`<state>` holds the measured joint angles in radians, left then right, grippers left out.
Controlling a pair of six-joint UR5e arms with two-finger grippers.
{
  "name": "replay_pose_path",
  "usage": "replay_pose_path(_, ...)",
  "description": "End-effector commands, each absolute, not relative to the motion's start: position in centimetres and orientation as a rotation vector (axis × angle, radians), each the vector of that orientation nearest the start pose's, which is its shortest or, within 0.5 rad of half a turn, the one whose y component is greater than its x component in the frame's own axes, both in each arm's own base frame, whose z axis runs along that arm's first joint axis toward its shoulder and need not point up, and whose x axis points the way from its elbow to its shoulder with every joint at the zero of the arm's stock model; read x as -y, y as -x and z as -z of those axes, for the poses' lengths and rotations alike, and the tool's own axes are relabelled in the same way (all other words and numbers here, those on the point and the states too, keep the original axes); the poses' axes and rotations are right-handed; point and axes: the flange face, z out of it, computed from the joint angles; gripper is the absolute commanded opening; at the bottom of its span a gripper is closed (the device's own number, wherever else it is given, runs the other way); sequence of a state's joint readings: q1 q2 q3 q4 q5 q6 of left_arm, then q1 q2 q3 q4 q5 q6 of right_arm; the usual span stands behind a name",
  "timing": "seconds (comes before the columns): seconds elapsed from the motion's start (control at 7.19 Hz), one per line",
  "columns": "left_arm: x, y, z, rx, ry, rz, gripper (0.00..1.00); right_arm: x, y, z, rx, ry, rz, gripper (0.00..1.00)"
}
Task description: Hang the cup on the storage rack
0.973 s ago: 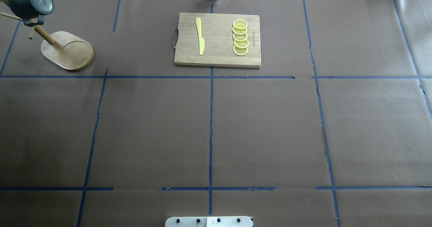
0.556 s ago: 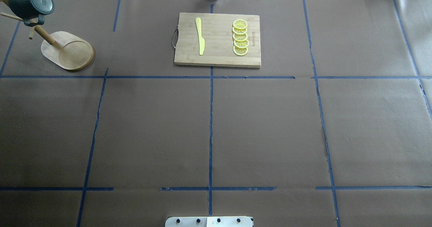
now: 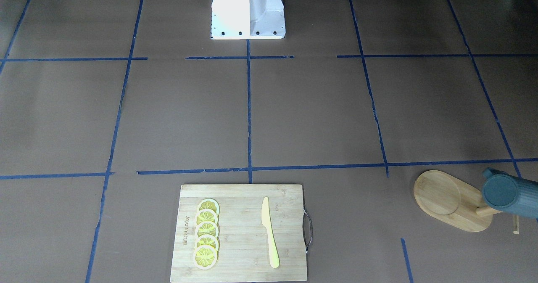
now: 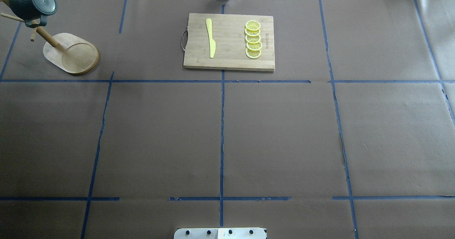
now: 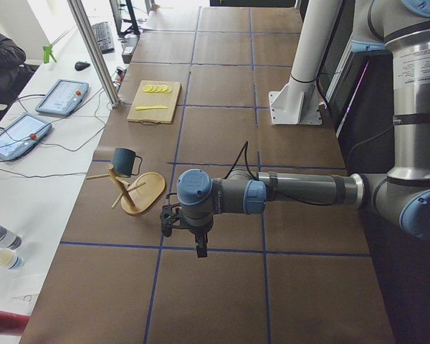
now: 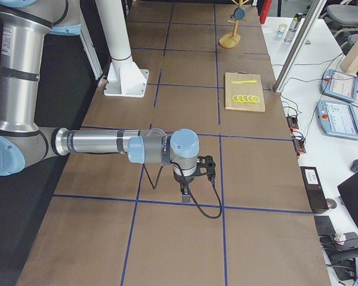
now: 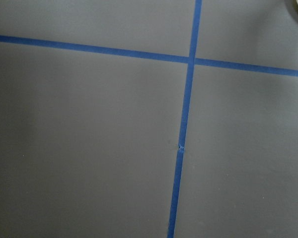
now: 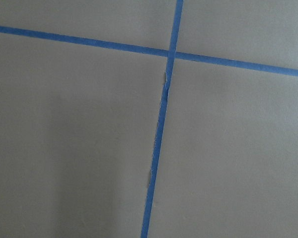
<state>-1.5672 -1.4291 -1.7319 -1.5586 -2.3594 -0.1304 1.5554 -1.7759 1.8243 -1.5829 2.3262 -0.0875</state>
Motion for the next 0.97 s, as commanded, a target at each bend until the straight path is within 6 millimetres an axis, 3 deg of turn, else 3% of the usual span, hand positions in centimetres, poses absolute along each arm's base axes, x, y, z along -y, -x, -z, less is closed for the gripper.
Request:
replay_pose_path(0.0,43.21,6.06,-64.55,-0.789,0.047,0.117,1.00,40.69,-5.89,-62.88,0.753,-0.046,0.075,0.97)
replay_pose_path(0.83,43.26,6.00,-64.23,-0.797,0.041,0.114,1.00,40.86,-5.83,-62.55,0.752,-0.060,0.080,0.98)
